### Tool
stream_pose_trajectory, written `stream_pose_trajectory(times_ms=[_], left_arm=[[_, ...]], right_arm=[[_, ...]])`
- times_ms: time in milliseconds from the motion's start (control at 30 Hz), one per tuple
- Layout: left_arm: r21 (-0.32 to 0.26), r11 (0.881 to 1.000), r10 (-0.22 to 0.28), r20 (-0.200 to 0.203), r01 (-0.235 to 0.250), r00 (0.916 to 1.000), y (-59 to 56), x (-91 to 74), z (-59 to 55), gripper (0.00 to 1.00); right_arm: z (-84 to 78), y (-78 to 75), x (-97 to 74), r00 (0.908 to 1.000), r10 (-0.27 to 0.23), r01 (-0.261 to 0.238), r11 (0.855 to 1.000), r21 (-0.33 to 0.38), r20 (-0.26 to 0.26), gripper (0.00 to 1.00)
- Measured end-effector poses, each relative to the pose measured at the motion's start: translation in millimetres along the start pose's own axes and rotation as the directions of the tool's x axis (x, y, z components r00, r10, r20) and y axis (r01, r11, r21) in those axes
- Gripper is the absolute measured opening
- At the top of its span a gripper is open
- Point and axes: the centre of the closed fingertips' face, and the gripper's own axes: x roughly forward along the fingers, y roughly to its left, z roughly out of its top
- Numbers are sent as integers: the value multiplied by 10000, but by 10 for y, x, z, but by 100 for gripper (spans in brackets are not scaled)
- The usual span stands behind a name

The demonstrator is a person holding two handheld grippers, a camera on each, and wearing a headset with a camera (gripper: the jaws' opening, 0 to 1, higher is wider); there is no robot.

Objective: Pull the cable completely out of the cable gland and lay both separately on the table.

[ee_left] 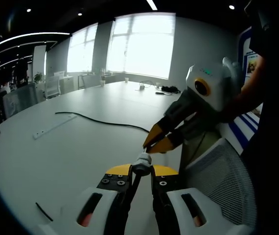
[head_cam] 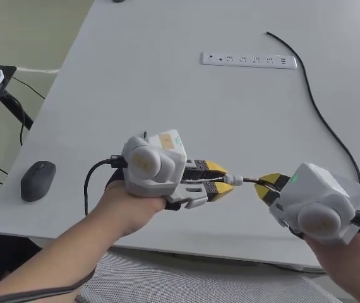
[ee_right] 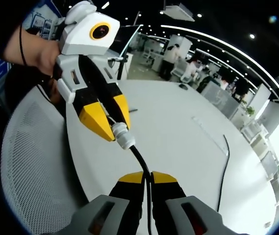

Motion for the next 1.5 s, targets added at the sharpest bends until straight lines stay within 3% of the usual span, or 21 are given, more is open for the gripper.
stream_pose_trajectory(times_ms=[200, 367, 667, 700, 733, 800, 833, 867, 900, 933, 1067, 1167, 1333, 1400, 1500], left_arm=[[-11, 10000, 85, 58, -85, 9999, 18, -10, 16, 15], [21, 9999, 110, 27, -110, 9999, 31, -2, 13, 15], [191, 9998, 103, -66, -101, 9999, 7, 26, 1, 15], [213, 9997, 107, -80, -105, 9999, 3, 27, -1, 15], [253, 9996, 114, -107, -111, 9999, -4, 30, -6, 15], [317, 9994, 164, -128, -160, 9998, -5, 33, -11, 15], [310, 9993, 195, -137, -191, 9997, -1, 34, -14, 15], [275, 9994, 219, -148, -215, 9997, 0, 36, -18, 15], [291, 9993, 227, -156, -222, 9996, -2, 38, -20, 15], [335, 9992, 245, -163, -240, 9996, -2, 39, -20, 15], [357, 9990, 281, -140, -276, 9995, -5, 38, -11, 15], [366, 9989, 285, -162, -279, 9995, -4, 42, -18, 15], [352, 9989, 300, -134, -295, 9995, 2, 47, -11, 15], [327, 9990, 320, -112, -316, 9994, 9, 43, -4, 15], [308, 9989, 343, -92, -340, 9994, 19, 31, 3, 15]], right_arm=[[-115, -107, 1, 9996, -294, 283, 9899, 1392, 59, 0], [-275, -191, 5, 9989, -479, 466, 9595, 2780, -24, 0], [-592, -209, 19, 9974, -677, 717, 9022, 4253, -245, 0], [-641, -182, 25, 9976, -608, 691, 8768, 4758, -328, 0], [-661, -172, 35, 9983, -530, 576, 8427, 5353, -240, 0], [-739, -179, 61, 9979, -549, 655, 8307, 5528, -358, 0], [-769, -145, 72, 9981, -433, 608, 8121, 5804, -439, 0], [-777, -152, 83, 9983, -485, 587, 8029, 5932, -332, 0], [-782, -153, 84, 9982, -501, 591, 8009, 5958, -316, 0], [-807, -142, 88, 9982, -477, 599, 7797, 6233, -362, 0], [-818, -125, 87, 9981, -473, 612, 7812, 6213, -388, 0], [-824, -102, 85, 9983, -427, 579, 7735, 6312, -393, 0], [-819, -104, 72, 9982, -444, 591, 7784, 6250, -392, 0], [-812, -90, 60, 9987, -345, 509, 7721, 6335, -382, 1], [-801, -92, 56, 9992, -299, 397, 7859, 6170, -262, 1]])
